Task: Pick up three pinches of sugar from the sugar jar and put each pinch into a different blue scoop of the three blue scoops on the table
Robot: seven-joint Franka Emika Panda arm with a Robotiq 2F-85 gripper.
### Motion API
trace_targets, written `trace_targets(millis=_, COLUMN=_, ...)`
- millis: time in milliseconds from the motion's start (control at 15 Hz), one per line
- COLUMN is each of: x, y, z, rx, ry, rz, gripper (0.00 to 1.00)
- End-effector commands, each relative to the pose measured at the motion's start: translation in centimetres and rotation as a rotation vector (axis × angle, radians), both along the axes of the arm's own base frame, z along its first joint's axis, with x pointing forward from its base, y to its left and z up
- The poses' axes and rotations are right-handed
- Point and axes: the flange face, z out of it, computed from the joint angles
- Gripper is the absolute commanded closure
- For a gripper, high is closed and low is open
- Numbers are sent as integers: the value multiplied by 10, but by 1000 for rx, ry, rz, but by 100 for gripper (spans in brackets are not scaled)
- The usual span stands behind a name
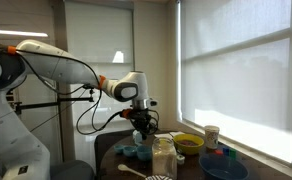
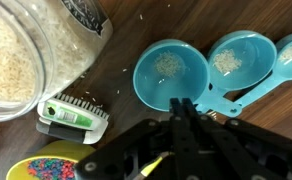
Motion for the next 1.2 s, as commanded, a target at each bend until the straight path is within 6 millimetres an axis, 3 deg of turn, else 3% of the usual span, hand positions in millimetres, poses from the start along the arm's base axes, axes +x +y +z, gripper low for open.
trace_targets(millis=0, x=5, y=3, z=-11, rx=6, ry=-6, rz=26, gripper=62)
trace_targets(millis=267, x=5, y=1, z=-6, rx=17, ry=-7, rz=26, gripper=36)
trace_targets(millis=600, x=-5, y=-23, z=44, rx=93, ry=-61, rz=-30, gripper=0)
trace_targets(millis=933, x=-21, y=-79, z=98, rx=81, ry=-141, rz=-195, gripper=0)
trace_targets(millis=1000, x=-22, y=-90, z=102, rx=74, ry=-150, rz=-231, gripper=4)
trace_targets(millis=1067, x=-24, y=-99, z=106, rx=70, ry=-151, rz=-254, gripper=28)
trace_targets(millis=1133, x=-25, y=-106, z=106, rx=69, ry=-150, rz=-275, gripper=29)
